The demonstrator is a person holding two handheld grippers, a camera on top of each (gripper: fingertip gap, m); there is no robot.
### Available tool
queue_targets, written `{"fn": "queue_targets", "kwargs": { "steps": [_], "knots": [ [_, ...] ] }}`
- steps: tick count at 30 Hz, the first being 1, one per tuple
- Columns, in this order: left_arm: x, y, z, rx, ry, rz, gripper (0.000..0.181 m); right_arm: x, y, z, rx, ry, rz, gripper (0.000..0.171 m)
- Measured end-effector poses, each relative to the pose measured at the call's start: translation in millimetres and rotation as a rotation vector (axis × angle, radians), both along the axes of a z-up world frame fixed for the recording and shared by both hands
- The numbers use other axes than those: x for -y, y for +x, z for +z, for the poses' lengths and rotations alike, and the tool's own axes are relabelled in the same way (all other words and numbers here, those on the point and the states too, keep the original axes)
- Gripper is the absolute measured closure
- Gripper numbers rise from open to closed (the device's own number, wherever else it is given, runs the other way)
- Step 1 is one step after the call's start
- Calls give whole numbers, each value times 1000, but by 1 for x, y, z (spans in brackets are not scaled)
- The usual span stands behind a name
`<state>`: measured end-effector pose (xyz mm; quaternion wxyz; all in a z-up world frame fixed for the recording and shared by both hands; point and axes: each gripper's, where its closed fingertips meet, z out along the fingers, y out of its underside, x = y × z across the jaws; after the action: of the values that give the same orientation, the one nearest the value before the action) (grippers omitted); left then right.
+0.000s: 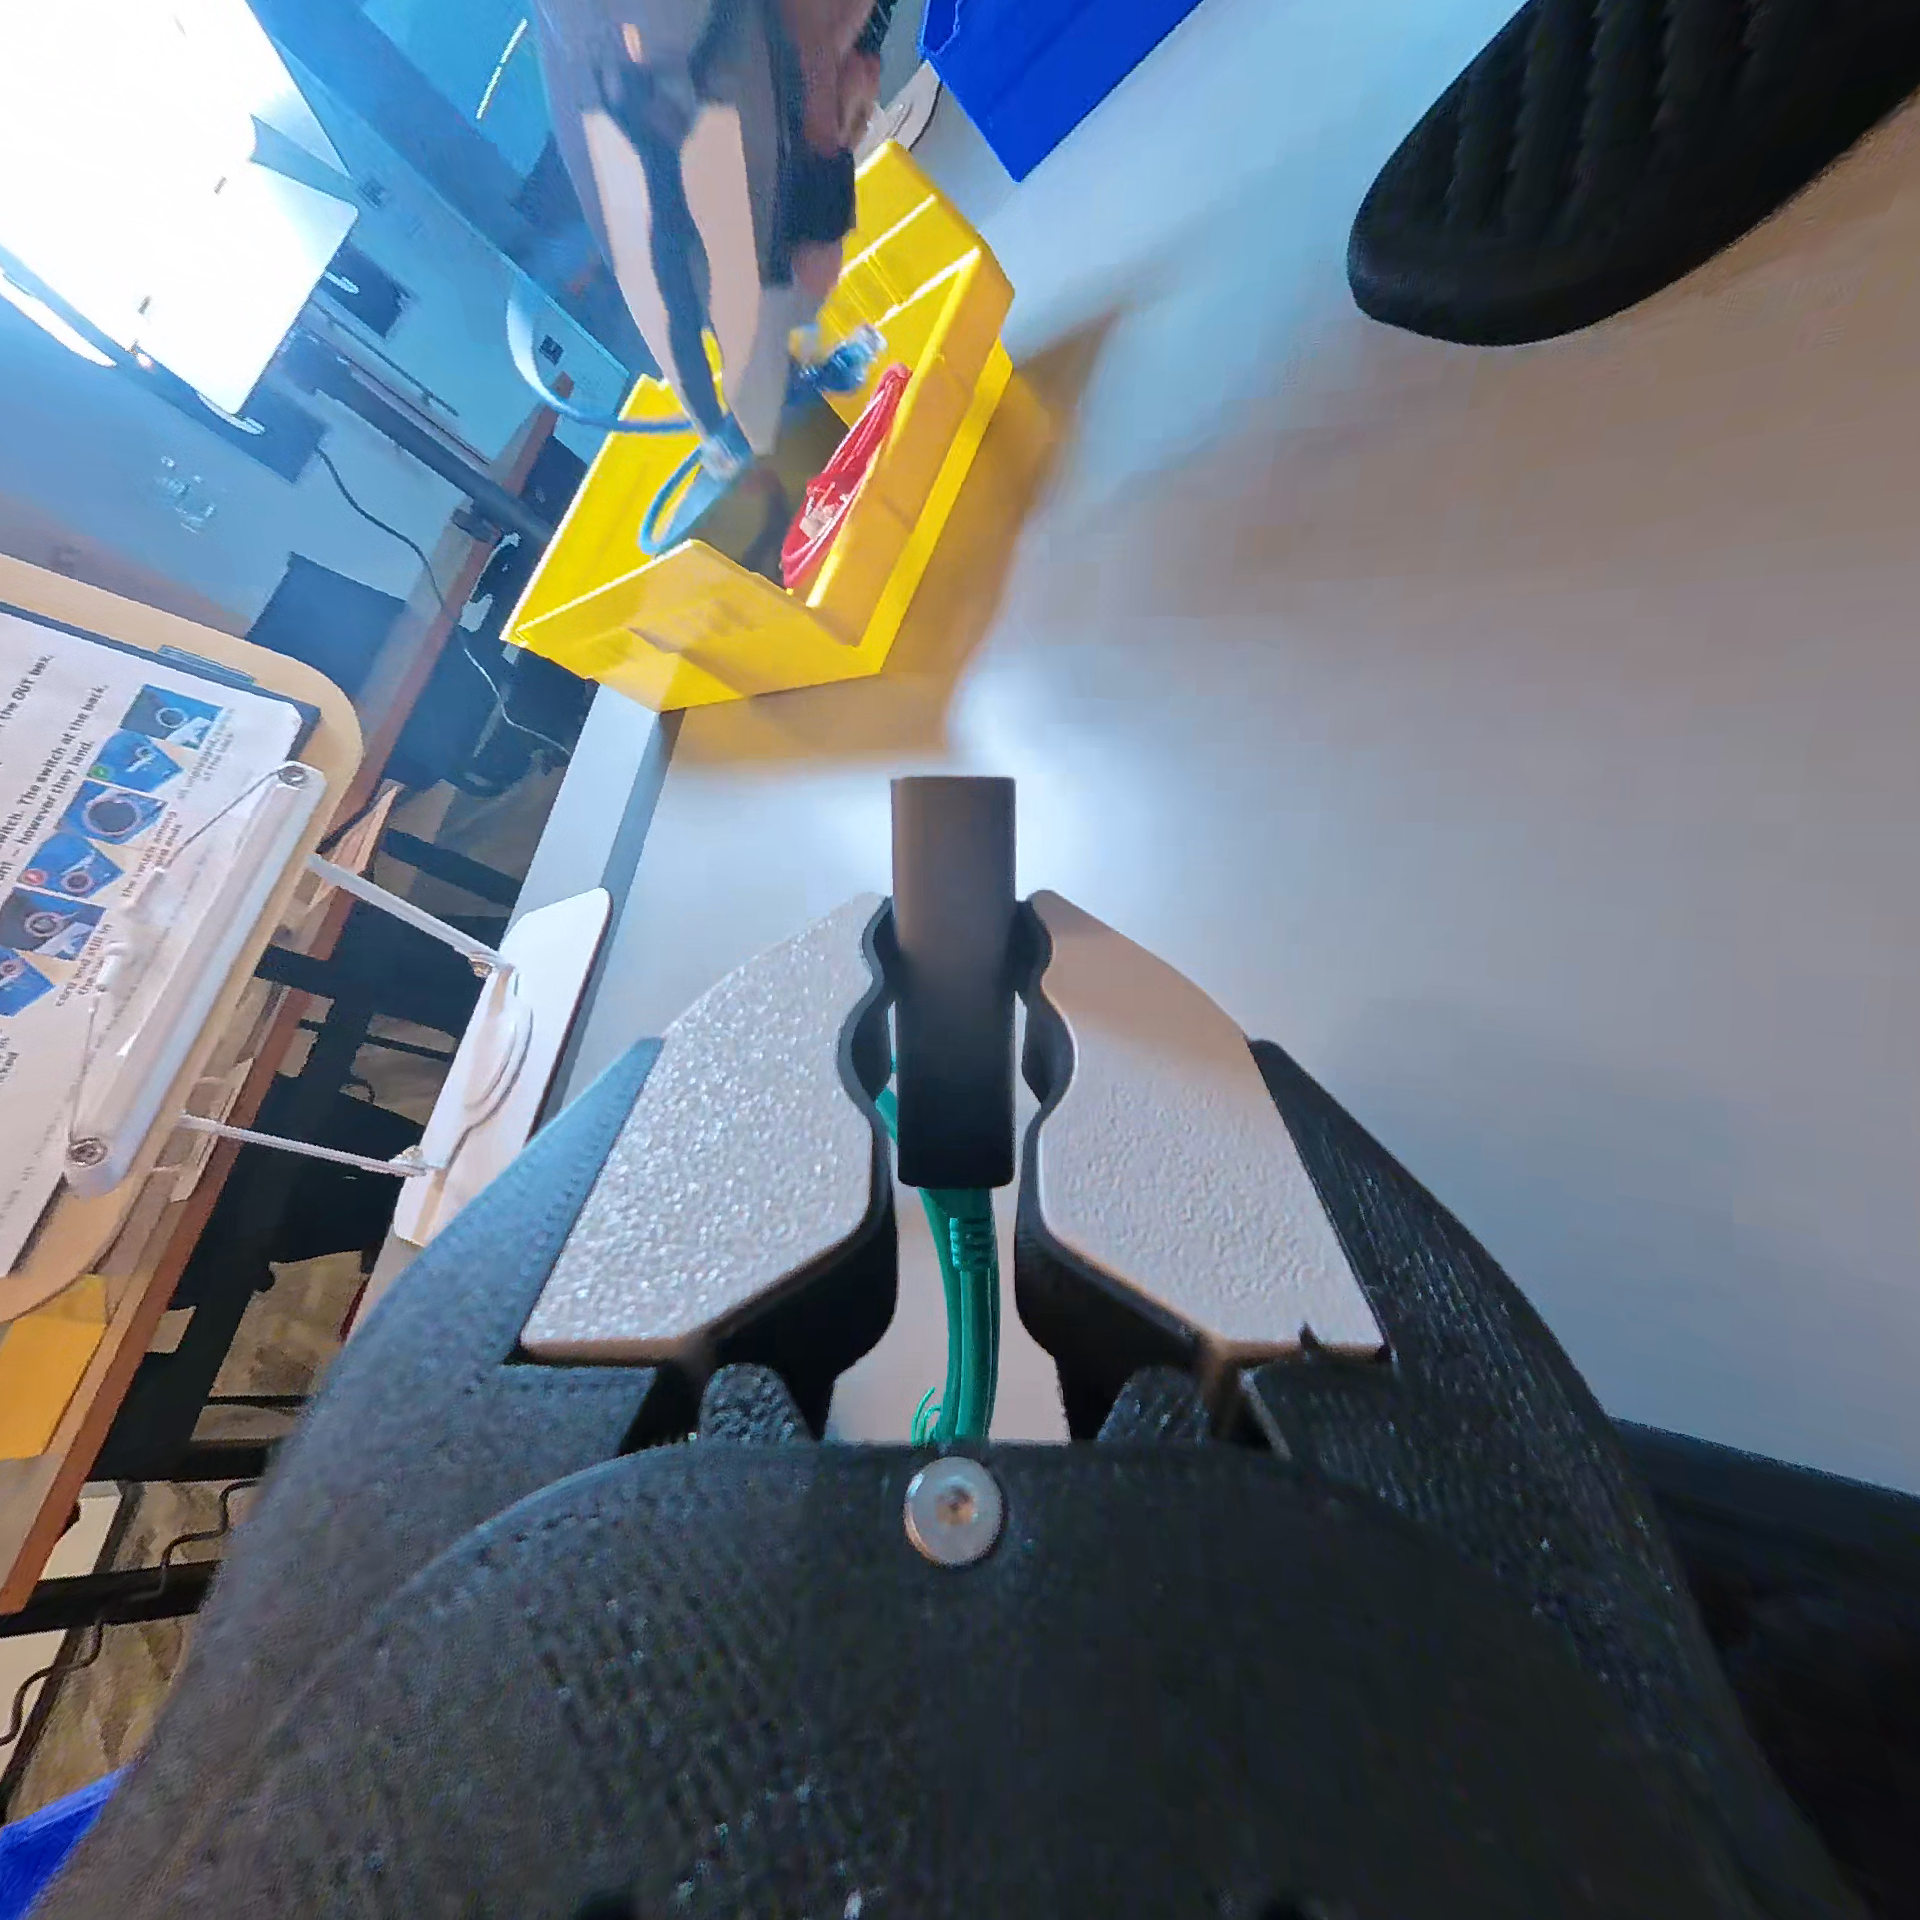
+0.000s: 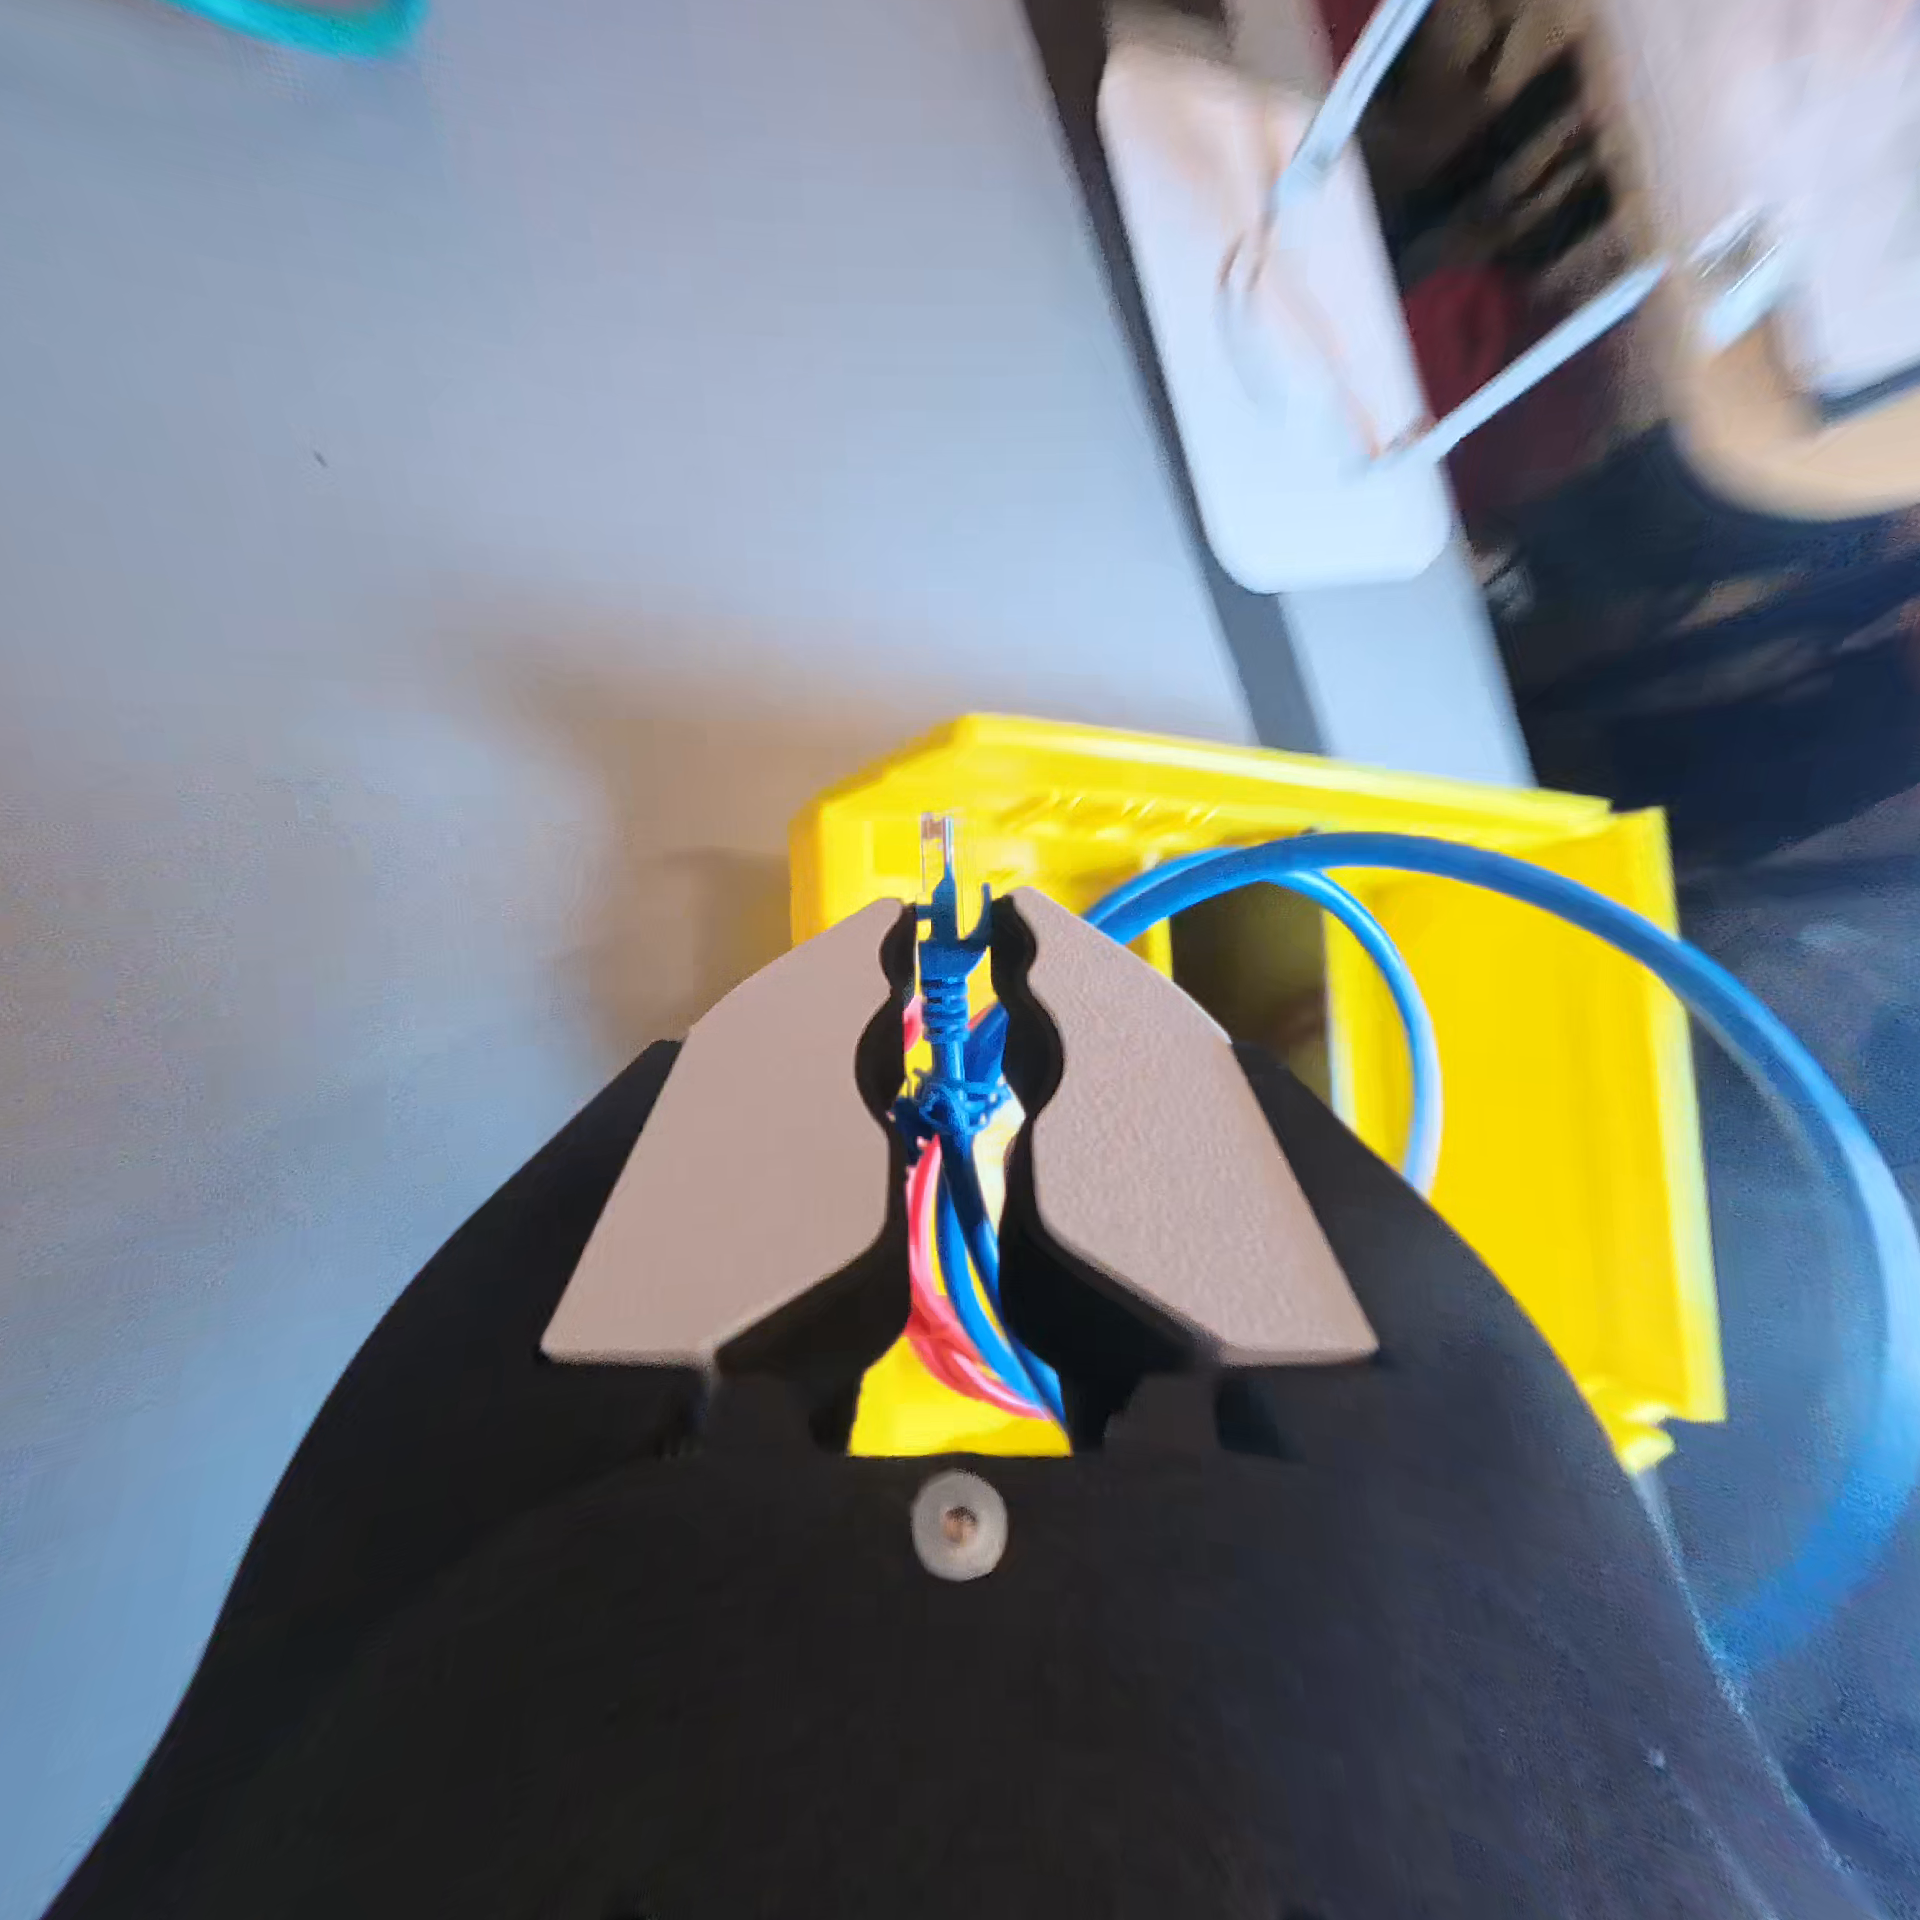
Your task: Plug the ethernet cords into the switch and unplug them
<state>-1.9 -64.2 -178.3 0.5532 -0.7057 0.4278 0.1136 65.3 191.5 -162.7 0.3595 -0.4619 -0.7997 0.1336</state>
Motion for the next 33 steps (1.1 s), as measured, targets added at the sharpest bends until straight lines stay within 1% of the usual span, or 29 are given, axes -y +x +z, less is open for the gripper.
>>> {"fn": "queue_targets", "kwargs": {
  "steps": [1, 3, 4, 6, 9, 11, 13, 15, 18, 20, 22, 23, 24, 25, 26, 27, 29, 31, 33],
  "knots": [
    [0, -1, -1, 2, -2, 2, 160, -8, -2, -16, 40, -10, -43, 154],
    [0, -2, -2, 15, -3, 2, 160, -19, -7, -23, 19, 38, -89, 144],
    [-1, -3, 0, 28, 1, 1, 160, -17, -10, -17, -18, 24, -102, 140],
    [-2, -4, 4, 67, 14, -3, 160, -8, -15, 9, -138, -40, -113, 136],
    [-1, -4, 15, 148, 39, -16, 160, 25, -18, 47, -304, -131, -49, 136],
    [1, -4, 25, 226, 57, -35, 160, 61, -19, 57, -361, -178, 40, 136],
    [6, -2, 40, 317, 92, -78, 160, 103, -21, 51, -376, -212, 144, 133],
    [12, 1, 58, 425, 135, -145, 160, 142, -25, 35, -367, -230, 237, 127],
    [21, 5, 90, 628, 173, -267, 160, 190, -39, 19, -409, -261, 348, 117],
    [28, 9, 109, 767, 198, -367, 161, 210, -51, 12, -420, -240, 403, 105],
    [34, 15, 121, 863, 190, -462, 161, 222, -61, 6, -419, -188, 446, 94],
    [36, 18, 124, 892, 188, -497, 161, 230, -64, 7, -432, -179, 473, 93],
    [38, 21, 125, 911, 188, -525, 161, 237, -67, 8, -442, -164, 502, 98],
    [40, 23, 125, 924, 182, -549, 161, 244, -68, 7, -443, -143, 535, 106],
    [41, 23, 123, 930, 173, -560, 160, 249, -68, 6, -449, -105, 565, 133],
    [40, 20, 121, 930, 169, -551, 161, 252, -65, 8, -469, -64, 601, 163],
    [37, 10, 113, 900, 153, -501, 160, 247, -56, 9, -406, -59, 601, 163],
    [33, -4, 100, 843, 116, -430, 160, 227, -48, 17, -377, -5, 550, 163],
    [26, -17, 84, 764, 67, -339, 157, 206, -39, 22, -301, 48, 495, 163]
  ]
}}
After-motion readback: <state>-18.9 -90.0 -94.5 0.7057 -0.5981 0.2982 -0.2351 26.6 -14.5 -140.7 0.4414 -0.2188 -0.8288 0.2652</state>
